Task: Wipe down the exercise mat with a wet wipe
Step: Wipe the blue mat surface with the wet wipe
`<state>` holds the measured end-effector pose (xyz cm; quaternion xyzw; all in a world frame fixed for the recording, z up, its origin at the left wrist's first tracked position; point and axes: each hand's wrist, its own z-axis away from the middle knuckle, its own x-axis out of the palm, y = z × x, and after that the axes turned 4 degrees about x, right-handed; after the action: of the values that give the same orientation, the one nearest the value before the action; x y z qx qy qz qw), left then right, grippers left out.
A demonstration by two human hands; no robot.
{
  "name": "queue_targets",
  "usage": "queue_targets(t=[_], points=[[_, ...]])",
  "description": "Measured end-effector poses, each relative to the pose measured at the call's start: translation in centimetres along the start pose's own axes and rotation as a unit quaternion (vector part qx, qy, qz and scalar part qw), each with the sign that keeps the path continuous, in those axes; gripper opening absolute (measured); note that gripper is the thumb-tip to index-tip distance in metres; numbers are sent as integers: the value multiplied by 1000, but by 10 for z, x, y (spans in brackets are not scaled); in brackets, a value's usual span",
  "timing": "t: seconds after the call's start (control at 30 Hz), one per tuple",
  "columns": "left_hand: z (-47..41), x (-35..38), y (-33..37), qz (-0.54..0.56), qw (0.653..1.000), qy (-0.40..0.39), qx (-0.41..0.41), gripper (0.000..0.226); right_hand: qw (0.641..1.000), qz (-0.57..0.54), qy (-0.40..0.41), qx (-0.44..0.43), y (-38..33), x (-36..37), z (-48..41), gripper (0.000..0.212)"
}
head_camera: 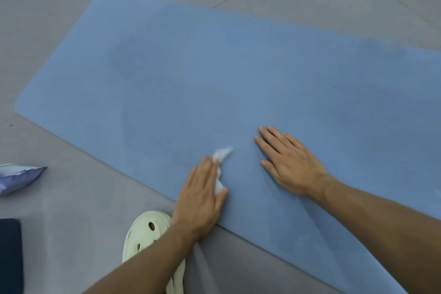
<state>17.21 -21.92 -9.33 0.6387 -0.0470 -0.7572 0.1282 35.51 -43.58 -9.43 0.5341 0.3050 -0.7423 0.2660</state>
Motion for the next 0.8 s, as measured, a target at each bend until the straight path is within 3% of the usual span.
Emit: queue_targets(t=[0.03, 0.1, 0.23, 0.47, 0.63, 0.73, 0.8], points=[[-4, -3, -8, -7, 999, -2, -38, 71, 1000, -2, 0, -3, -2, 0, 0, 69], [-6, -6, -17, -16, 999, -13, -39, 74, 1000, -4, -5, -19, -9, 1, 0, 69], [6, 3, 7, 4, 992, -51, 112, 75, 999, -11, -7, -37, -20, 2, 1, 68], [15, 28, 80, -41, 966, -74, 243, 75, 999, 2, -5, -52, -18, 4, 3, 69], [7, 18, 57, -99, 947, -72, 298, 69, 995, 4, -23, -98, -10, 2, 20, 63], [-1, 3, 24, -78, 949, -60, 300, 66, 993, 1, -25, -115, -6, 5, 30, 60], [-1, -4, 4, -42, 970, -27, 240, 61, 993, -3, -26, -116, -5, 5, 31, 61]])
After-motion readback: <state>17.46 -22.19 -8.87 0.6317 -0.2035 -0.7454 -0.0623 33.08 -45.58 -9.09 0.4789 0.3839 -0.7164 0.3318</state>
